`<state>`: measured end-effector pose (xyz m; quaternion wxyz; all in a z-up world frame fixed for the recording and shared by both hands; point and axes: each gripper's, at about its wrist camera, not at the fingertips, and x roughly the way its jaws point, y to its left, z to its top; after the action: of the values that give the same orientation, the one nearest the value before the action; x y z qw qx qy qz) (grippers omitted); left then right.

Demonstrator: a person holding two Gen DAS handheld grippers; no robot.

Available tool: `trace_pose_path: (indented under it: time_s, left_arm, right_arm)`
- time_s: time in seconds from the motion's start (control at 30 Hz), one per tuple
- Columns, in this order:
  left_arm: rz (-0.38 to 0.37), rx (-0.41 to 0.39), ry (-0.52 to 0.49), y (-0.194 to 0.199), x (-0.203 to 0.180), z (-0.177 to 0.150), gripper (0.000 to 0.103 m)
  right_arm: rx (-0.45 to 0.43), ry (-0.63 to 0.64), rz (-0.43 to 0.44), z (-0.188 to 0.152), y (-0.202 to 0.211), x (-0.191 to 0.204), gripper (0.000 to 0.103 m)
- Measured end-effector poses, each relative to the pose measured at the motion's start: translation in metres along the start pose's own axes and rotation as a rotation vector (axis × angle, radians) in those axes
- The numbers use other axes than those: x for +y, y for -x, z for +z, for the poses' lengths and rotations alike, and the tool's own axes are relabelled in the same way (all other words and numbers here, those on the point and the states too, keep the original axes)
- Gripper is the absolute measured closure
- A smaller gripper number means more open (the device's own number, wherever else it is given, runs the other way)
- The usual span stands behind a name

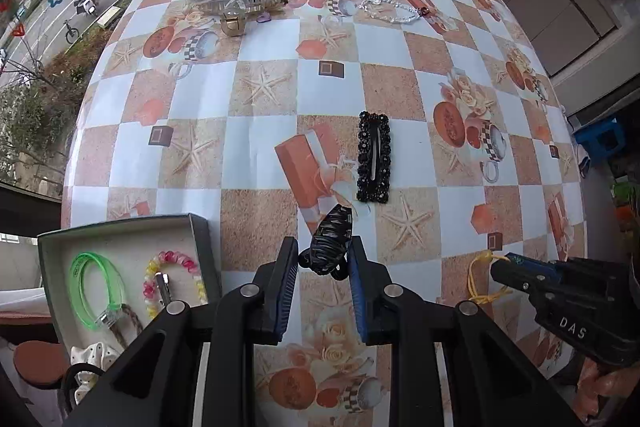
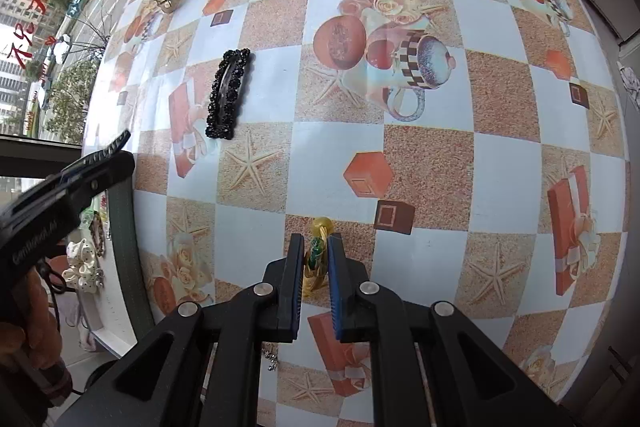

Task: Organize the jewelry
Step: 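Carry the claw clip and yellow hair tie into the white tray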

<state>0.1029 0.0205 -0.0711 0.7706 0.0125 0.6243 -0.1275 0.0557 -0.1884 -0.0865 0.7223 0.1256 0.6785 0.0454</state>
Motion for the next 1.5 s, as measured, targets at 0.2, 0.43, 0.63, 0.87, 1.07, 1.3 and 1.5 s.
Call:
trace_pose_path:
  time_s: [0.2,0.43,0.63,0.87,1.07,1.3,1.5]
  left_arm:
    - [-0.010,-0.009,0.033,0.018,0.013,-0.023,0.074]
    - [-0.005,-0.013,0.062,0.034,0.031,-0.047,0.074]
    - [-0.003,-0.029,0.090,0.048,0.049,-0.062,0.074]
    - [0.002,-0.045,0.145,0.060,0.074,-0.077,0.074]
    - [0.011,-0.056,0.201,0.068,0.099,-0.094,0.074]
    - [0.035,-0.056,0.277,0.075,0.132,-0.122,0.074]
    - [0.059,-0.031,0.351,0.076,0.159,-0.155,0.074]
  right_arm:
    - [-0.010,0.008,0.009,-0.001,0.015,0.007,0.091]
    - [-0.019,0.025,0.014,0.002,0.025,0.024,0.091]
    - [-0.035,0.068,0.026,0.006,0.034,0.050,0.091]
    - [-0.044,0.146,0.036,0.013,0.037,0.090,0.091]
    - [-0.040,0.228,0.047,0.015,0.035,0.132,0.091]
    - [-0.021,0.322,0.070,0.012,0.028,0.179,0.091]
    - [0.020,0.400,0.092,0.002,0.013,0.218,0.091]
